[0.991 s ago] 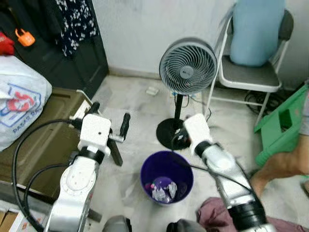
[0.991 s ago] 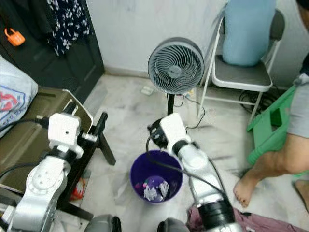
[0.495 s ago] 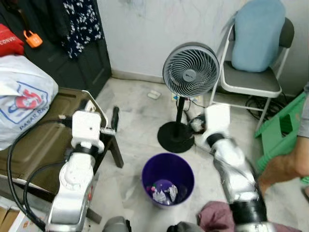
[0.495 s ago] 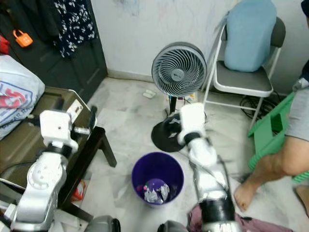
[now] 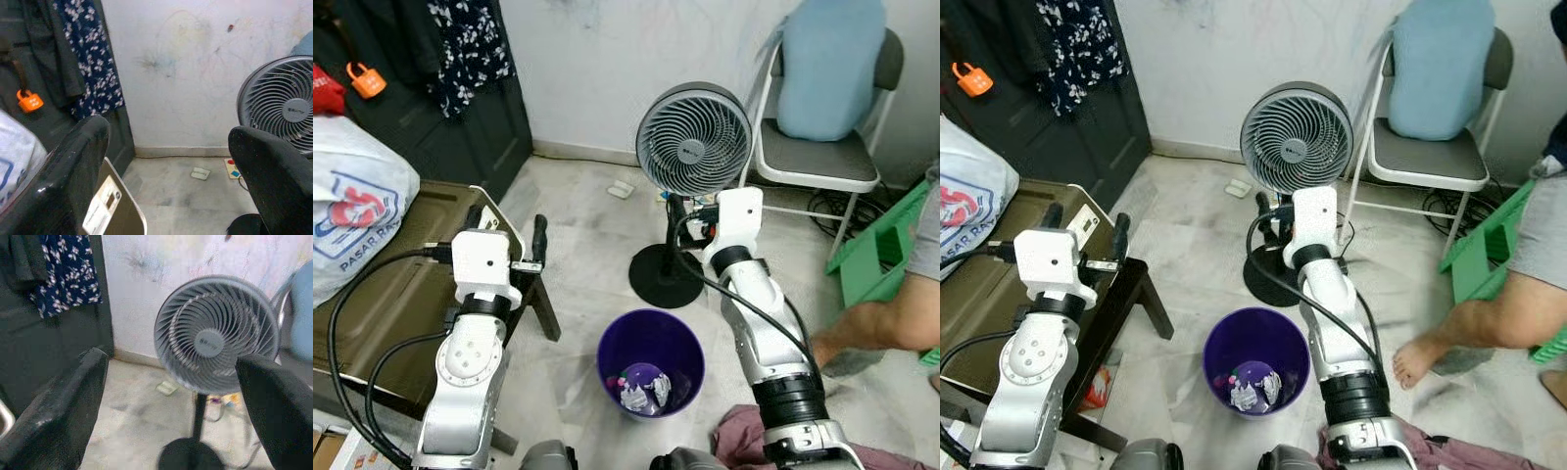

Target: Clean up the room

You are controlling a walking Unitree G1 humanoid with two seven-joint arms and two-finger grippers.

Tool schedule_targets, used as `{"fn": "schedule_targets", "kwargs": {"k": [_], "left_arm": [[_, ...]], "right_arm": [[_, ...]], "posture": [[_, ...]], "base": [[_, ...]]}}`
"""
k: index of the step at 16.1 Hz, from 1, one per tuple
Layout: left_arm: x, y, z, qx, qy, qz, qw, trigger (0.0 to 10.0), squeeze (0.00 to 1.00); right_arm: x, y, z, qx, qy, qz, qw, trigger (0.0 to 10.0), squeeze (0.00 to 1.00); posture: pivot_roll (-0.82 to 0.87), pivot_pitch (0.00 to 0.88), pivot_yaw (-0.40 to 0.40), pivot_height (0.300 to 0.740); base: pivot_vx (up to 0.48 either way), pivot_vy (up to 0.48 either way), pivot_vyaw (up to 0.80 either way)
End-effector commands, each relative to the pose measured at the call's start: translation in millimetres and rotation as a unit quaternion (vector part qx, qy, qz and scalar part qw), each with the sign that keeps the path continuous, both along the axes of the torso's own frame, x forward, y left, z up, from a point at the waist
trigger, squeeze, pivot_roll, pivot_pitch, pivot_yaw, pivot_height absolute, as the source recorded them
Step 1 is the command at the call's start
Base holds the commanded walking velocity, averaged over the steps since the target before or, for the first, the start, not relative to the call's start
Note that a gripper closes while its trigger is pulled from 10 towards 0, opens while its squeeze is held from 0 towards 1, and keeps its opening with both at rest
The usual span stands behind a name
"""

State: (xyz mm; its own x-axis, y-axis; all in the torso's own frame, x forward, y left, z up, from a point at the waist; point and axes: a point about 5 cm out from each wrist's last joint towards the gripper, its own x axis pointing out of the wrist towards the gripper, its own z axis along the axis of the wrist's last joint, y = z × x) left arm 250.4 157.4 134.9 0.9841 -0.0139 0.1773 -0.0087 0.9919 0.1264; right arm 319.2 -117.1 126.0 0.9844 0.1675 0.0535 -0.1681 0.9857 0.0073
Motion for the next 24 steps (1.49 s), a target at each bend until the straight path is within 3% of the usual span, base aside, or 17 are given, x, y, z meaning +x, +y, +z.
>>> {"fn": "schedule_targets", "kwargs": {"k": [1, 4, 6, 11, 13, 17, 24], "left_arm": [[-1.6, 0.1, -8, -0.016, 0.015, 0.005, 1.0, 10.0, 0.0], [-0.4, -3.2, -14, -0.022, 0.027, 0.01, 0.999, 10.0, 0.0], [-4.8, -0.4, -11, -0.024, 0.023, 0.015, 0.999, 10.0, 0.0], [-47.1, 22.6, -31, -0.019, 0.072, 0.053, 0.996, 10.0, 0.0], [-45.4, 17.4, -32, -0.025, 0.074, 0.046, 0.996, 10.0, 0.0], [-35.0, 6.5, -26, -0.032, 0.063, 0.024, 0.997, 10.0, 0.0], [-31.2, 6.3, -22, -0.029, 0.058, 0.026, 0.998, 10.0, 0.0]], "right_arm": [[-2.4, 0.8, -14, 0.026, 0.028, -0.002, 0.999, 10.0, 0.0], [1.1, 6.2, -13, 0.022, 0.016, 0.004, 1.0, 10.0, 0.0], [-3.0, -2.7, -7, 0.015, 0.006, 0.003, 1.0, 10.0, 0.0], [-56.9, -54.8, -26, -0.035, 0.037, -0.027, 0.998, 10.0, 0.0], [-66.5, -61.1, -29, -0.043, 0.051, -0.029, 0.997, 10.0, 0.0], [-69.0, -56.1, -24, -0.052, 0.05, -0.021, 0.997, 10.0, 0.0], [-58.2, -42.2, -14, -0.077, 0.031, 0.011, 0.996, 10.0, 0.0]], "posture": [[-0.04, 0.0, 0.028, 0.74], [-0.06, 0.0, 0.024, 0.74], [-0.06, 0.0, 0.01, 0.74], [-0.09, 0.0, 0.02, 0.74], [-0.1, 0.0, 0.021, 0.74], [-0.12, 0.0, 0.019, 0.74], [-0.11, 0.0, 0.008, 0.74]], "base": [[0.0, 0.0, 0.0], [0.0, 0.0, 0.0], [0.0, 0.0, 0.0], [0.0, 0.0, 0.0], [0.0, 0.0, 0.0], [0.0, 0.0, 0.0], [0.0, 0.0, 0.8]]}}
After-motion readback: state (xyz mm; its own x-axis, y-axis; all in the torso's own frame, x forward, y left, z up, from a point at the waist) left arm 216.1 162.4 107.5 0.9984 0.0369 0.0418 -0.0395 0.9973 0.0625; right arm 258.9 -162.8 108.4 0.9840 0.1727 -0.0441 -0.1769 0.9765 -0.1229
